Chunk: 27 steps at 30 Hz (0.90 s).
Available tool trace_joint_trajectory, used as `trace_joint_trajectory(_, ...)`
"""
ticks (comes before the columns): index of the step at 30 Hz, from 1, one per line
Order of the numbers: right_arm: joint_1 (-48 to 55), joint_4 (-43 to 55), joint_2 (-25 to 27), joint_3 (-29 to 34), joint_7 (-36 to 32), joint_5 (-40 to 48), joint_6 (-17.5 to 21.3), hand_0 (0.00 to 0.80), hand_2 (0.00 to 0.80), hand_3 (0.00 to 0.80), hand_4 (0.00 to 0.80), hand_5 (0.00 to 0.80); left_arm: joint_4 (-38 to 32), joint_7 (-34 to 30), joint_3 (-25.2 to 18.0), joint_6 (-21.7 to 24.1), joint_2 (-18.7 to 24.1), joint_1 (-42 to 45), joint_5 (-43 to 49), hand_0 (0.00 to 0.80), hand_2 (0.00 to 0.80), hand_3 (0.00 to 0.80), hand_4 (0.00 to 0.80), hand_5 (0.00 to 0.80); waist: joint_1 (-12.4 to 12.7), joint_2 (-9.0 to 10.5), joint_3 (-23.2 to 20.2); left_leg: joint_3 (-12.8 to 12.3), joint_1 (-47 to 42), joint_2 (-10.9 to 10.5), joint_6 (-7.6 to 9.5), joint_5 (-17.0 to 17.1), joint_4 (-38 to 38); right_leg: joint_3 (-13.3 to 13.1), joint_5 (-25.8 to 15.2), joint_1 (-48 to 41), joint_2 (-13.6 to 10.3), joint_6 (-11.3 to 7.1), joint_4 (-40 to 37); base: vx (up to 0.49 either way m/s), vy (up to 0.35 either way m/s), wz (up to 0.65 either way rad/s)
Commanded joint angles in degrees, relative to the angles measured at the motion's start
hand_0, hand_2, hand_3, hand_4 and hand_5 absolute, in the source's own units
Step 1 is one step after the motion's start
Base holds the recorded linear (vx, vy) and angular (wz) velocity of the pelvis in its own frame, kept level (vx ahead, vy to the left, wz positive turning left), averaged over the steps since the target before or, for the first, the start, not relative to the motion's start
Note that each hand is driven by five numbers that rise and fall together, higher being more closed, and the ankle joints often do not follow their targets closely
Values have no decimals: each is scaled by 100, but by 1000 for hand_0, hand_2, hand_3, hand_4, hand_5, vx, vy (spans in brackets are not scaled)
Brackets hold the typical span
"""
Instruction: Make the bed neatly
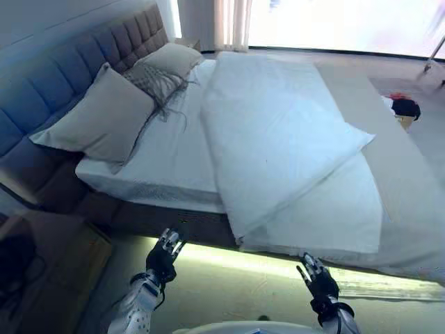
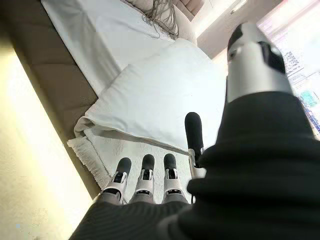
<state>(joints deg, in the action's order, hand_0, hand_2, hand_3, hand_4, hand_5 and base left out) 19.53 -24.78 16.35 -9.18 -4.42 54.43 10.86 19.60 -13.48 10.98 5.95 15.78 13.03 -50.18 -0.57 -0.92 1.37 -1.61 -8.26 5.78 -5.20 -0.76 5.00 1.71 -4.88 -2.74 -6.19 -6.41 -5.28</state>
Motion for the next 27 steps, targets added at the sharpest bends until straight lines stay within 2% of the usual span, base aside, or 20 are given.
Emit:
trace_joint_trajectory(1,-63,502,-97,294,-41,-63,140,0,0,0,0,0,-248,-40,-174,158,210,-174,244,0,0,0,0,0,17,302,-63,191,367,-117,163,148,-231,-51,39,-134,7,113,65,0,0,0)
trace_joint_trajectory(11,-76,411,-88,291,-98,-130,111,0,0,0,0,0,-227,267,-209,257,245,-149,635,0,0,0,0,0,9,300,-43,128,428,-54,126,168,-304,-36,43,-94,25,132,83,0,0,0)
trace_joint_trajectory(16,79,375,-115,378,-90,-153,69,0,0,0,0,0,-253,637,-268,300,269,-155,736,0,0,0,0,0,-65,317,-79,-107,412,37,106,224,-277,84,66,-111,24,151,111,10,-9,2)
trace_joint_trajectory(21,130,292,-102,425,-69,-253,4,0,0,0,0,0,-298,752,-284,337,257,-133,922,0,0,0,0,0,-57,346,-78,102,436,-55,124,216,-244,-18,36,-81,56,154,104,-9,-36,3)
trace_joint_trajectory(24,51,100,-111,494,-87,-174,-38,0,0,0,0,0,-404,856,-301,275,311,-64,1032,0,0,0,0,0,-63,354,-49,-28,441,76,59,240,-297,-44,15,-68,99,187,53,0,0,0)
trace_joint_trajectory(27,23,68,-132,458,-176,-106,-110,0,0,0,0,0,-372,863,-275,351,283,-21,1038,0,0,0,0,0,-7,362,-27,150,532,59,64,238,-383,-151,-18,-37,143,200,28,-6,-7,-1)
